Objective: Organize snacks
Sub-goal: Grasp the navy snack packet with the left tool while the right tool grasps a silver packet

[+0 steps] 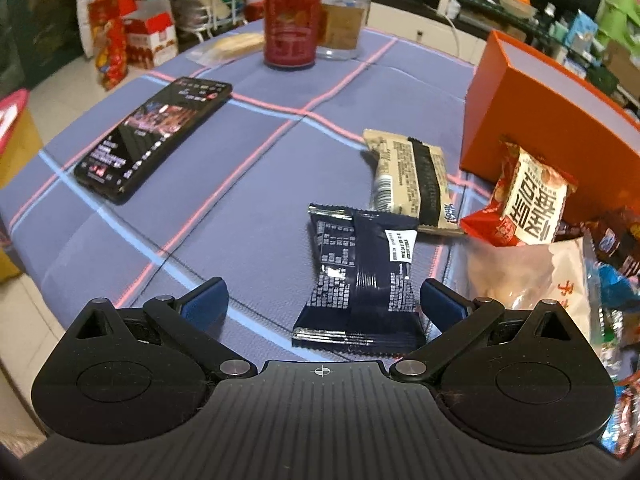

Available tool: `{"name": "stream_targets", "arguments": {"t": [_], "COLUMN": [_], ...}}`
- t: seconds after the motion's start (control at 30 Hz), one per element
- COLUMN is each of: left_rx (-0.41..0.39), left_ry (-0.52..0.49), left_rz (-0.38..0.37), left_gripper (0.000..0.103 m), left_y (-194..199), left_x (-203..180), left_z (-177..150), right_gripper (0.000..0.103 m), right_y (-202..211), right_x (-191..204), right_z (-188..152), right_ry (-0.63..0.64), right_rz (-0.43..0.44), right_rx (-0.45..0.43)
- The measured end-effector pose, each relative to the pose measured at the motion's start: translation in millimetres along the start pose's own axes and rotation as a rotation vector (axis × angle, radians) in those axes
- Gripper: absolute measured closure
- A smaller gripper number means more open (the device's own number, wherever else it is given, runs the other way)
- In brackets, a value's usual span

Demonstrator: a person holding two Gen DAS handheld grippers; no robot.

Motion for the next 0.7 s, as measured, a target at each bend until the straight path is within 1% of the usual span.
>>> {"name": "stream_targets", "arguments": {"t": [0.17,0.4,0.47,0.7], "left_rx": [-0.034,-0.026,-0.022,-0.015], "left_ry": [-0.081,-0.078,-0.072,-0.08], "left_rz": [0.041,0.036,0.035,0.029], "left_gripper": [0.015,0.015,0.015,0.015], "left_y": [-11.2,-11.5,-11.4,-9.4], "left_x": [-10.3,-10.4,-9.7,-7.2], "left_z": [-0.7,0.3,1.3,0.1], "right_gripper": [0.025,0.026,0.028,0.029], "right_y": [0.0,-3.0,-3.6,-3.6], "right_x": [4.1,2.3,1.3,0.9], "right_z": [1.8,4.1,5.0,5.3], "right_ry": [0.015,0.002,-0.002,0.0], "right_rz": [-0.008,-0.003,0.0,0.008], "right_rx": [0.002,0.014,0.016,0.02]}}
Point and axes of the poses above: each gripper's, at about its wrist camera, not at the fingertips, and y roughly against the way its jaws point, x to its left, z to its top, the point moved 2 cm from there along -y, roughly the way its jaws point, and after that the axes turned 13 degrees about y, right-handed, at the moved point
